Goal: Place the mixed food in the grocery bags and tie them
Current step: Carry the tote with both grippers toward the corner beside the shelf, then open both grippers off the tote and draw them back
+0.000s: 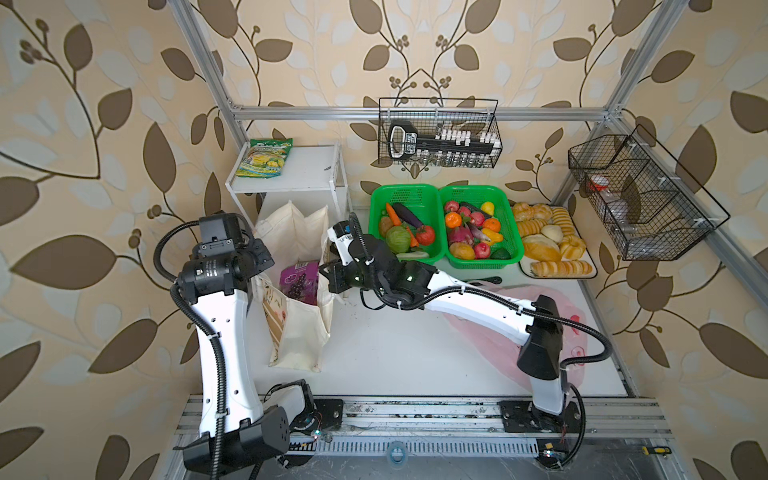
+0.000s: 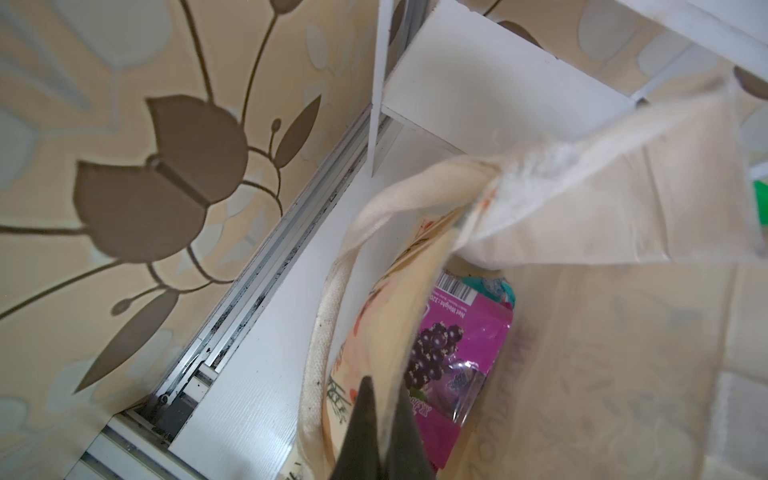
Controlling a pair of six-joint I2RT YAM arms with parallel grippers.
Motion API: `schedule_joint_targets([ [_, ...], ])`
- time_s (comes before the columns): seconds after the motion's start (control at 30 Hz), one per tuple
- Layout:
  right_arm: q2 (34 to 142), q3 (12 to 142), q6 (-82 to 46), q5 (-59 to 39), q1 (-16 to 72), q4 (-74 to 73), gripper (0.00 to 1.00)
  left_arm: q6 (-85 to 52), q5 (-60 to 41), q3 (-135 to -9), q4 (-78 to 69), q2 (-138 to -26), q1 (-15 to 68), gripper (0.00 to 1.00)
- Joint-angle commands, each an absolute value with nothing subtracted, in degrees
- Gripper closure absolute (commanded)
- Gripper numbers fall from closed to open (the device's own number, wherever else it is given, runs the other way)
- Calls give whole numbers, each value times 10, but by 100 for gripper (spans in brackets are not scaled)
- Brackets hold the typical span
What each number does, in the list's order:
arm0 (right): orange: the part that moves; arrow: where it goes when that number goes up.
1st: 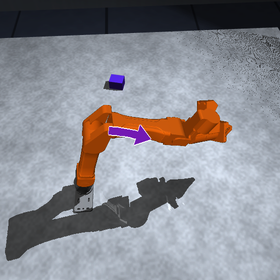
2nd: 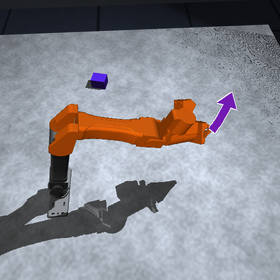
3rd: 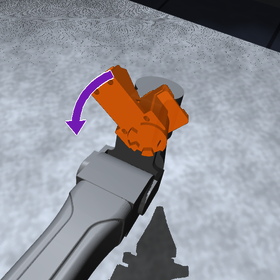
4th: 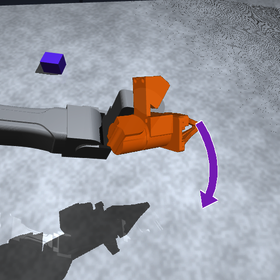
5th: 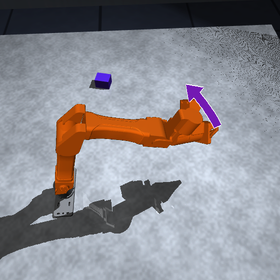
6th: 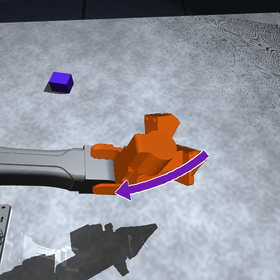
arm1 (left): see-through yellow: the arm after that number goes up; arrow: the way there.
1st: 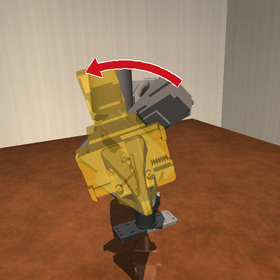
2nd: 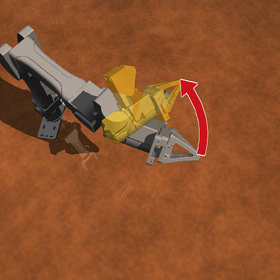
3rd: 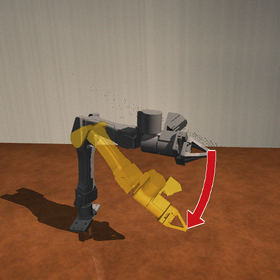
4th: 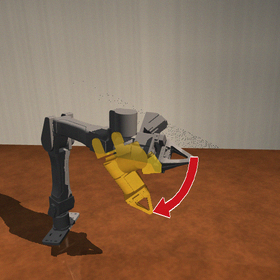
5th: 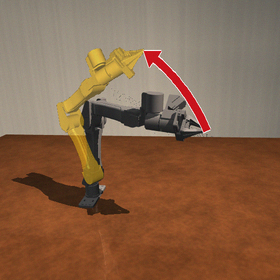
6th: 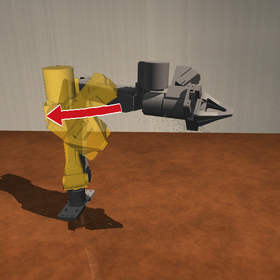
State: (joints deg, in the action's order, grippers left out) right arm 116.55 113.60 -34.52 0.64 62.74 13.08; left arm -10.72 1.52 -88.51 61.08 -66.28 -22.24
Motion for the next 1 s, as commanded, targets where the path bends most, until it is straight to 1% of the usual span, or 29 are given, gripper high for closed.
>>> schedule_joint_targets([
  [0.0,1209,1268,-323,6,645,62,100,-102,-29,-934,457,-659,-279,100],
  [0.07,1263,1360,-322,1,649,93,100,-98,-25,-947,467,-680,-305,100],
  [0.13,1301,1410,-332,-3,654,88,100,-92,-19,-940,463,-693,-323,100],
  [0.23,1326,1418,-335,5,662,52,100,-96,-10,-918,455,-698,-342,100],
  [0.37,1342,1420,-335,3,664,44,100,-99,-9,-914,443,-692,-346,100],
  [0.47,1352,1418,-339,-3,664,40,100,-104,29,-909,448,-699,-346,100],
  [0.67,1377,1419,-356,-38,662,44,100,-120,82,-793,377,-640,-352,100],
  [0.8,1378,1419,-362,-57,660,48,100,-136,118,-777,375,-642,-352,100],
  [0.83,1376,1418,-359,-63,660,50,100,-139,129,-779,379,-644,-352,92],
  [0.87,1373,1418,-357,-67,659,53,97,-145,136,-780,379,-642,-352,78],
  [0.9,1369,1418,-354,-71,658,58,89,-146,140,-780,376,-636,-352,61],
  [0.93,1364,1418,-345,-73,657,61,83,-146,140,-781,375,-632,-352,58],
  [0.97,1358,1418,-336,-75,655,63,79,-146,142,-786,378,-630,-352,56],
])
